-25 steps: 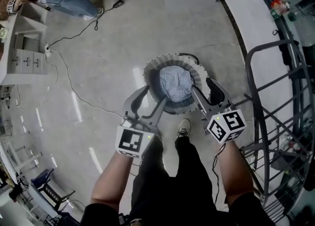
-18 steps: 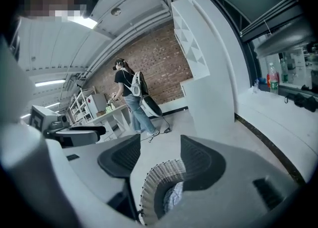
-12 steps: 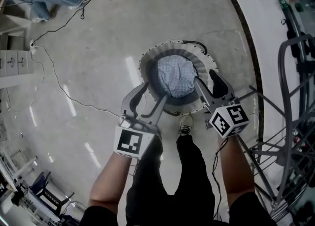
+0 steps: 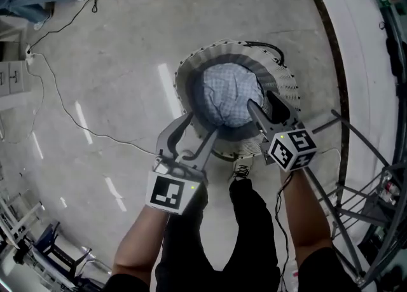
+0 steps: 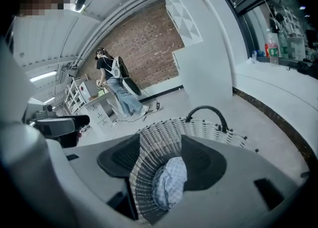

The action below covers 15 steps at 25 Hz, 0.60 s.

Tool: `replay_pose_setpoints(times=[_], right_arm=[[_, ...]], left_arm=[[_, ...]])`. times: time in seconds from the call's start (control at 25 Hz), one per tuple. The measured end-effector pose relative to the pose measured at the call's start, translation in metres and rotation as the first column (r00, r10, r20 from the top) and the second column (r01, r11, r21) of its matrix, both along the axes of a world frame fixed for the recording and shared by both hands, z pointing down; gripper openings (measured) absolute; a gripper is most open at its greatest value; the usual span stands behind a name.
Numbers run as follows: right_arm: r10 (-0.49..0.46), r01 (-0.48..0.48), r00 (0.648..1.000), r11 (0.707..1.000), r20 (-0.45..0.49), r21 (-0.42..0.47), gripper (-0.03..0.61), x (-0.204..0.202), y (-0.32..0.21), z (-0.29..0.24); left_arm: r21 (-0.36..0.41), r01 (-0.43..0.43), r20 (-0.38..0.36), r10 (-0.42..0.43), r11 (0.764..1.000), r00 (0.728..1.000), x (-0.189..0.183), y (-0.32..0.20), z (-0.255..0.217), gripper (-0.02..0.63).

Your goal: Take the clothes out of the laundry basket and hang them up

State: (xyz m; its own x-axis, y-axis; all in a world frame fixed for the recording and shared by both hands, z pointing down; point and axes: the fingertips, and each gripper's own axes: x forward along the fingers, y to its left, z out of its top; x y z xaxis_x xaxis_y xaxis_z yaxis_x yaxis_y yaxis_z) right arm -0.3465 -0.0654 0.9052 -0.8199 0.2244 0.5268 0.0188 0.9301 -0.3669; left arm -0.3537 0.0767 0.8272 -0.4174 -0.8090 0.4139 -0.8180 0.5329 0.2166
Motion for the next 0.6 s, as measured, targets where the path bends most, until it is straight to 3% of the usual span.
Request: replay_pose_setpoints(times=[0.6], right_arm=[[0.001,0.000,0.984,1.000,-0.178,0.009,0.278,-0.030,-0.018,0.158]], left_arm=[[-0.022,0.001,-0.001,-0.001,1.000,1.000,-0.022,0.007,0.077,0.212]])
